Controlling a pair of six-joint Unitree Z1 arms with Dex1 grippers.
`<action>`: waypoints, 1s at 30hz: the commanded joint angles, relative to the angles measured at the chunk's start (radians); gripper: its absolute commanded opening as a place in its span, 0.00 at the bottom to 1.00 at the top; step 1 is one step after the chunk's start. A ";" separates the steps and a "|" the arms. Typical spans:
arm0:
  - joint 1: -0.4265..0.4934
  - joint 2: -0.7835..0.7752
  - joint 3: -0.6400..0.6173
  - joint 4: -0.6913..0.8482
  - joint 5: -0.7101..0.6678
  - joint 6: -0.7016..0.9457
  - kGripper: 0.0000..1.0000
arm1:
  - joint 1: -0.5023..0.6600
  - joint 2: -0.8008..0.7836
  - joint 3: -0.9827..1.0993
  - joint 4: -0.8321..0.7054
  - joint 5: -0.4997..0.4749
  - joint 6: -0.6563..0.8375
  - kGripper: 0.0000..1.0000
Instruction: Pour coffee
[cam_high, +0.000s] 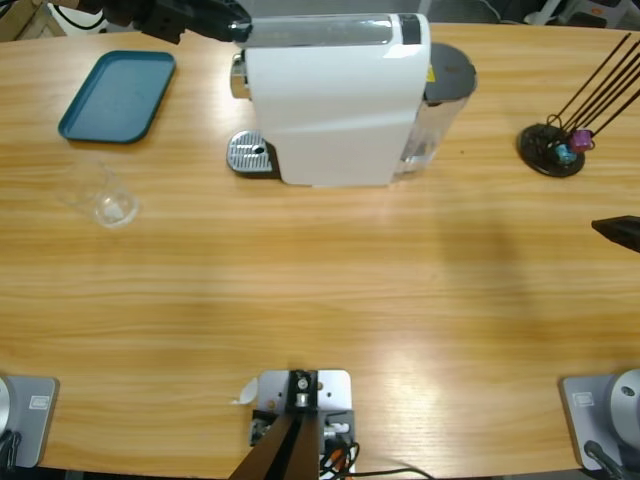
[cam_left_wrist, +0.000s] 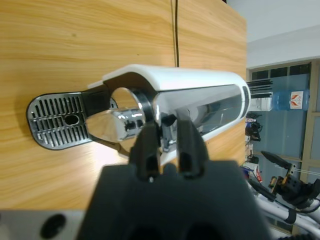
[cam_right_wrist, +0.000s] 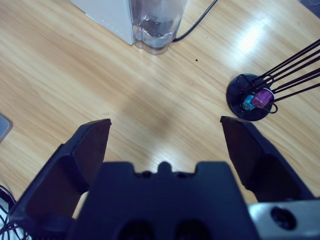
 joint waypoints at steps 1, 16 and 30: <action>0.001 -0.037 0.035 -0.003 -0.037 0.038 0.00 | 0.001 0.023 0.015 -0.002 -0.001 0.006 1.00; -0.019 -0.074 -0.046 -0.040 -0.130 0.005 0.00 | 0.001 0.016 0.017 -0.002 -0.001 0.006 1.00; -0.104 -0.149 -0.098 -0.107 -0.090 0.407 0.99 | 0.001 -0.154 0.003 -0.003 -0.181 0.069 1.00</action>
